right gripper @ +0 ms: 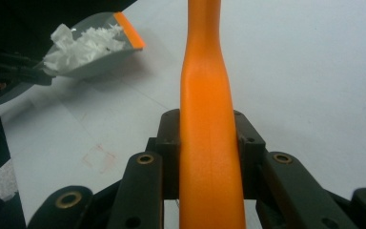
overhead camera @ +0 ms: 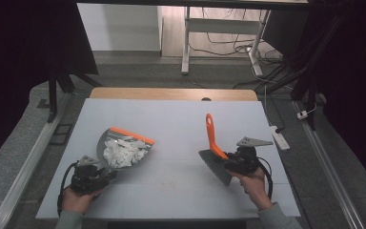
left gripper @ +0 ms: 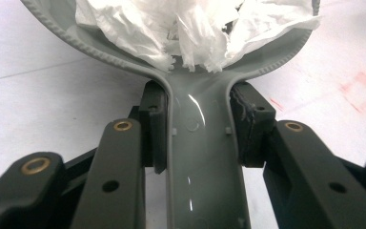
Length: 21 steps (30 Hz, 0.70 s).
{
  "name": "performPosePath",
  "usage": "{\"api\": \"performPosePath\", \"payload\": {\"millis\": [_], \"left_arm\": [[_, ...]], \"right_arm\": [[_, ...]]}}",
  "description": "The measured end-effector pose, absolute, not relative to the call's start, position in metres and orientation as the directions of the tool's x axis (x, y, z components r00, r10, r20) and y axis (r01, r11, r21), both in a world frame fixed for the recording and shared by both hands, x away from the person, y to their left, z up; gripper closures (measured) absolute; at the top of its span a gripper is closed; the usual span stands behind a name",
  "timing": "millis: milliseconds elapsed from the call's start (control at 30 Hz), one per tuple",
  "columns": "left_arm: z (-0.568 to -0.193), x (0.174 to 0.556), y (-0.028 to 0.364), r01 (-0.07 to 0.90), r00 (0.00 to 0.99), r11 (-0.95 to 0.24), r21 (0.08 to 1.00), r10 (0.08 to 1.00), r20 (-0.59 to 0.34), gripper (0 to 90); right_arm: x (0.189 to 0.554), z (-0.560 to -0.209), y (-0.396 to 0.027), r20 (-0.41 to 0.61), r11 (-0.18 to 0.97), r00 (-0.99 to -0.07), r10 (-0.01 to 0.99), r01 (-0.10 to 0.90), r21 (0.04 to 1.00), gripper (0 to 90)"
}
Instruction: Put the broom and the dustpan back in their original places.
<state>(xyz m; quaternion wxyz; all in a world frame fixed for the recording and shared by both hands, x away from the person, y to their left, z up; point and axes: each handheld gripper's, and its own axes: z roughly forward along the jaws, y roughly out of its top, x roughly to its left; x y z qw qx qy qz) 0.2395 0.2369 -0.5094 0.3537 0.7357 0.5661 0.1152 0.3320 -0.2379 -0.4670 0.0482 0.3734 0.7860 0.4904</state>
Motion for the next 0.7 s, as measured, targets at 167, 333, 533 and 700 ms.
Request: {"api": "performPosePath", "payload": {"millis": [167,333,533,700], "left_arm": [[-0.512,0.244,0.234,0.757,0.300,-0.077,0.648,0.923,-0.241,62.0],[-0.517,0.251,0.230,0.769,0.260,-0.046,0.637,0.934,-0.247,61.9],[-0.523,0.262,0.226,0.781,0.188,0.007,0.624,0.951,-0.246,61.9],[-0.527,0.268,0.226,0.787,0.129,0.057,0.614,0.958,-0.255,61.9]], "right_arm": [[0.331,-0.468,-0.248,0.298,0.245,-0.715,0.632,0.549,0.799,70.4],[0.329,-0.469,-0.258,0.302,0.242,-0.708,0.638,0.557,0.794,70.4],[0.328,-0.471,-0.261,0.307,0.246,-0.706,0.639,0.565,0.787,70.4],[0.329,-0.473,-0.259,0.316,0.260,-0.709,0.631,0.577,0.774,70.4]]}}
